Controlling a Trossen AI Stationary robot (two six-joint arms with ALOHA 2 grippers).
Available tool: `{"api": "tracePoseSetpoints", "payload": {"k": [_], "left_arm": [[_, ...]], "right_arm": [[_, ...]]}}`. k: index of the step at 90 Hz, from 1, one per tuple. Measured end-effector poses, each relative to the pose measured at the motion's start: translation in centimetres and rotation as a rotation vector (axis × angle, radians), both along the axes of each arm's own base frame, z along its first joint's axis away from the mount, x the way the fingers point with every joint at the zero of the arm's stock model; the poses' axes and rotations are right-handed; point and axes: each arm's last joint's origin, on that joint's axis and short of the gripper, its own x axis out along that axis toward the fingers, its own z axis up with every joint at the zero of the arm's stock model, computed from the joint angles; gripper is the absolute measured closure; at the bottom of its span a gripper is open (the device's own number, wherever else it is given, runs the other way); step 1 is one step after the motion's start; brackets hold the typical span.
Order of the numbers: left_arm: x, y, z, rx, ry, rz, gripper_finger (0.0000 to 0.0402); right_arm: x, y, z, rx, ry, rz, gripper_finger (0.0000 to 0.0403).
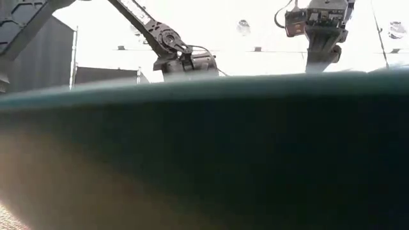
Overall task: Set table place
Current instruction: Put the blue napkin on the brown table mat to the left of green plate
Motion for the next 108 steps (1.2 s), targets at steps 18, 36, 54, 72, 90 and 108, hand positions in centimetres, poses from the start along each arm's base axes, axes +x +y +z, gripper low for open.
{"api": "tracePoseSetpoints", "payload": {"k": [18,36,54,72,90,108], "left_arm": [[0.2,-0.6,0.1,0.028,0.006,-0.004,0.0367],[0.0,-0.5,0.1,0.031,0.030,0.046,0.0400],[-1.5,-0.9,0.3,0.015,0.189,0.124,0.0401],[-4.2,-1.9,1.0,-0.044,0.457,0.272,0.0401],[-5.2,-4.6,1.6,-0.086,0.624,0.383,0.0402],[-5.5,-8.3,1.9,-0.130,0.748,0.453,0.0401]], "right_arm": [[0.0,0.0,0.0,-0.002,0.000,-0.001,0.0209],[0.0,0.0,0.0,-0.005,0.004,-0.002,0.0209],[-0.4,-0.4,-0.2,-0.069,0.050,-0.031,0.0209],[-0.6,-1.0,-0.2,-0.103,0.064,-0.064,0.0209],[-0.8,-1.8,-0.1,-0.119,0.068,-0.092,0.0209],[-0.8,-1.9,-0.1,-0.134,0.067,-0.069,0.0209]]}}
